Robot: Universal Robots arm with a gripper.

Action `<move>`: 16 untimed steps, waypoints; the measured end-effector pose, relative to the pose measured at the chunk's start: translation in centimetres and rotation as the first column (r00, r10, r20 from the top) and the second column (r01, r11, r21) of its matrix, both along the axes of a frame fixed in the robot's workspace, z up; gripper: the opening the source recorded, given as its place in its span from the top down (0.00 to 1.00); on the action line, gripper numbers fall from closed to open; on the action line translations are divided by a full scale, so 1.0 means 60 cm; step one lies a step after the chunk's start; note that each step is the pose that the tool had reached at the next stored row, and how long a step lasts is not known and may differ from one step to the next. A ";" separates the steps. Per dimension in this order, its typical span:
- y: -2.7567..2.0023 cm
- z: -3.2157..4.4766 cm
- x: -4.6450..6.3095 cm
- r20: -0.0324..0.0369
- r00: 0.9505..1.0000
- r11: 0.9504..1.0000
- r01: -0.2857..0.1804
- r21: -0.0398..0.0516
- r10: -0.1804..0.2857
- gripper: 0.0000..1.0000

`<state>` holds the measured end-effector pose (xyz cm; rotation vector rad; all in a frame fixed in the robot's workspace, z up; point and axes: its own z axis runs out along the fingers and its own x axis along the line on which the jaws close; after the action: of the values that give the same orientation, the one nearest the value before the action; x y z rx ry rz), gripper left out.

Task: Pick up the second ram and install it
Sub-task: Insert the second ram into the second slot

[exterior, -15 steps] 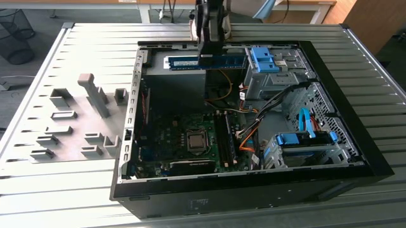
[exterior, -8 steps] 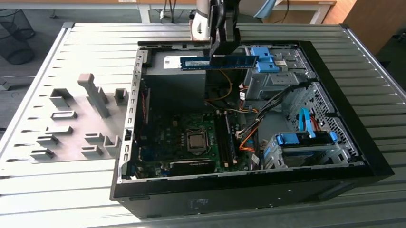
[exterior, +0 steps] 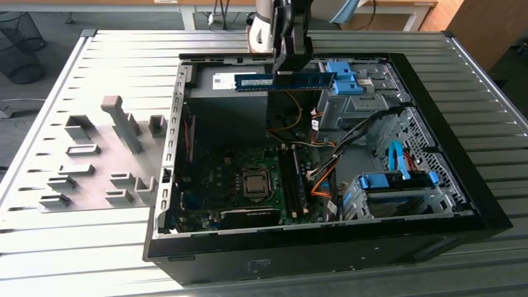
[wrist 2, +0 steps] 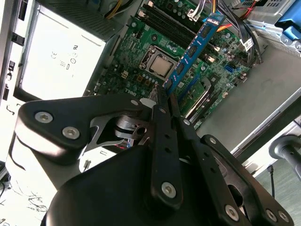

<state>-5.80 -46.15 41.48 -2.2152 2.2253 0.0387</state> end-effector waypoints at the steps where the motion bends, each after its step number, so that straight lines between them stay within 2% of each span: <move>1: 0.0000 0.000 0.000 0.000 1.000 1.000 0.000 0.000 0.000 0.86; 12: 0.0000 -0.002 0.000 0.000 1.000 1.000 0.025 -0.008 -0.025 0.86; 16: 0.0000 -0.003 0.000 0.000 0.998 0.998 0.067 -0.011 -0.067 0.86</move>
<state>-5.80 -46.15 41.29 -2.1437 2.3038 0.0269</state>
